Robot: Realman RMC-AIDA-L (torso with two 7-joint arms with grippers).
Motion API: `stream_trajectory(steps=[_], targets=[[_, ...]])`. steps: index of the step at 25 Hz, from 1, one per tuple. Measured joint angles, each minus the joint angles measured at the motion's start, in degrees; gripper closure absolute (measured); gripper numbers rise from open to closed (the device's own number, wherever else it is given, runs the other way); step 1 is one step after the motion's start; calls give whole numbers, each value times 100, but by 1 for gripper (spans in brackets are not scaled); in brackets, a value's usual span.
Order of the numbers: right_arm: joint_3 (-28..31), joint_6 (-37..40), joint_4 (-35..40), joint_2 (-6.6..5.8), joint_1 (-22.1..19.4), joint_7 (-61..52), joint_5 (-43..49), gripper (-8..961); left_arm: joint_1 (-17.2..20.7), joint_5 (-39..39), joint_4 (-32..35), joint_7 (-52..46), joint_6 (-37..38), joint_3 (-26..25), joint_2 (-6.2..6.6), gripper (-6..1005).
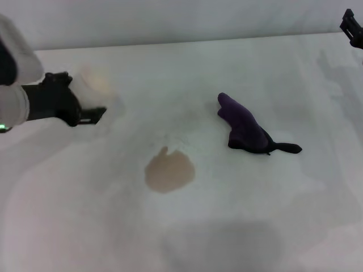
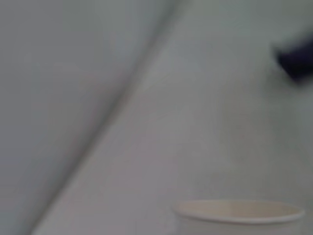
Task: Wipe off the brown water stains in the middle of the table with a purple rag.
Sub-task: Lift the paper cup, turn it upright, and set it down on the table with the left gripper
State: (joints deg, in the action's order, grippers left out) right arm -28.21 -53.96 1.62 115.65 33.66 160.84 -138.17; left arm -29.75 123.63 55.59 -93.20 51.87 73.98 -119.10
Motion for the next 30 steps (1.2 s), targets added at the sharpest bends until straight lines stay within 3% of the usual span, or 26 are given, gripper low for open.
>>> stream_trajectory(steps=[6, 9, 10, 11, 14, 17, 30], targets=[[0, 0, 34, -1, 0, 0, -5, 95, 481, -4145, -1335, 2770, -369, 4, -9, 194], [0, -1, 77, 4, 6, 0, 1, 95, 513, -6771, -2667, 4530, 6, 8, -41, 196], [-2, -1, 79, 5, 34, 0, 10, 95, 422, -8235, -3623, 5462, 497, 50, -83, 197], [-2, -1, 79, 5, 34, 0, 10, 95, 422, -8235, -3623, 5462, 497, 50, -83, 196], [-15, -1, 81, 4, 84, 0, 16, 95, 217, -9929, -4758, 6285, 1239, 313, -129, 194], [-46, -4, 82, 3, 123, 0, 18, 95, 164, -10565, -5182, 6290, 1401, 657, -155, 192], [-148, -129, 23, 31, 140, 0, 38, 95, 124, -10383, -5234, 6252, 440, 994, -166, 188]])
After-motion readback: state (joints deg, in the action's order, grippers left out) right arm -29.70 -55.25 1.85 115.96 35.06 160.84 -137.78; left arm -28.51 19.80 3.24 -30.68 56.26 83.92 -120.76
